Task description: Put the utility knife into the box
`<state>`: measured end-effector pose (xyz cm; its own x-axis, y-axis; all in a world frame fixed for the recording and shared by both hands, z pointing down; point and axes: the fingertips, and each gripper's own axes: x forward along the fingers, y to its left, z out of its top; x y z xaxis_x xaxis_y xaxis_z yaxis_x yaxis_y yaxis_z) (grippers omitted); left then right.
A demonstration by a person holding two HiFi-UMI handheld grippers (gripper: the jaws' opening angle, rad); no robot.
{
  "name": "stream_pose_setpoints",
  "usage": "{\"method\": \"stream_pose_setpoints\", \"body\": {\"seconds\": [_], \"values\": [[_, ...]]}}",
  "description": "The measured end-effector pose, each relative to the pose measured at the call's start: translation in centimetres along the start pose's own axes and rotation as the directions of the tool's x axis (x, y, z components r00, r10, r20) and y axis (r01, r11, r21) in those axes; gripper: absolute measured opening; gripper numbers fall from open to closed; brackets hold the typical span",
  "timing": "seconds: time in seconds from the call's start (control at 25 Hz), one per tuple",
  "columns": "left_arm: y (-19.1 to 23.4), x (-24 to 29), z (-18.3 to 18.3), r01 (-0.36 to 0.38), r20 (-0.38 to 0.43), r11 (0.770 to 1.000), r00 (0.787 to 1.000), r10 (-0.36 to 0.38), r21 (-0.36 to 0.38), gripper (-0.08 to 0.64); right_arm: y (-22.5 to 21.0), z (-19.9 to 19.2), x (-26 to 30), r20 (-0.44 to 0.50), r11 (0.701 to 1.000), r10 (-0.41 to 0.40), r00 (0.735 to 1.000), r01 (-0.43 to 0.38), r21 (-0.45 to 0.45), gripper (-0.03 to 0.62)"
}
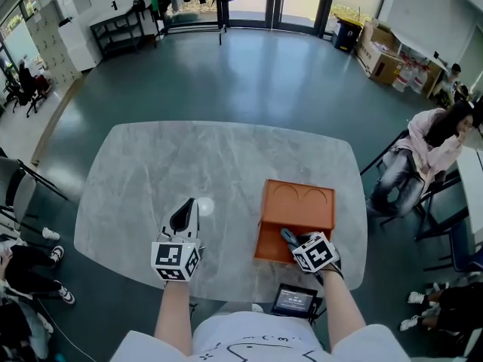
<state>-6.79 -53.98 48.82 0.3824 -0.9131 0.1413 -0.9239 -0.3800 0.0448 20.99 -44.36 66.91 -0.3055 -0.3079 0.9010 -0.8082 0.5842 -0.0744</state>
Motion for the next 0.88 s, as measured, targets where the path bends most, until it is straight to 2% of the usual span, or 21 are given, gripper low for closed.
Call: {"method": "stream_pose_setpoints", "body": {"seconds": [0.2,0.52,0.6,0.68,0.88], "values": [[0.9,0.3,-0.5,-0.007,-0.009,1.000,1.000,0.007,-0.003,0.015,0.0,-0.6,1.3,-0.054,1.000,-0.001,0.999,0.001,-0.011,0.137],[1.9,0.4,-0.4,-0.009,-0.012,1.000,1.000,0.009,-0.010,0.015,0.0,-0.9,1.8,-0.090,1.000,-0.003,0.996,0.004,0.002,0.137],[2.1,0.5,-0.4,-0.007,-0.010,1.000,1.000,0.007,-0.011,0.015,0.3,-0.8,1.8,-0.078,1.000,0.012,0.997,-0.012,0.011,0.148],[2.1,0.6,-0.4,-0.001,-0.007,1.000,1.000,0.001,-0.013,0.015,0.5,-0.5,1.8,-0.057,1.000,0.017,0.998,-0.016,0.021,0.194],[1.3,0.1,-0.1,0.023,0.005,1.000,1.000,-0.023,-0.008,0.015,0.1,0.2,0.5,0.005,0.999,-0.025,1.000,0.024,0.035,0.215]]}}
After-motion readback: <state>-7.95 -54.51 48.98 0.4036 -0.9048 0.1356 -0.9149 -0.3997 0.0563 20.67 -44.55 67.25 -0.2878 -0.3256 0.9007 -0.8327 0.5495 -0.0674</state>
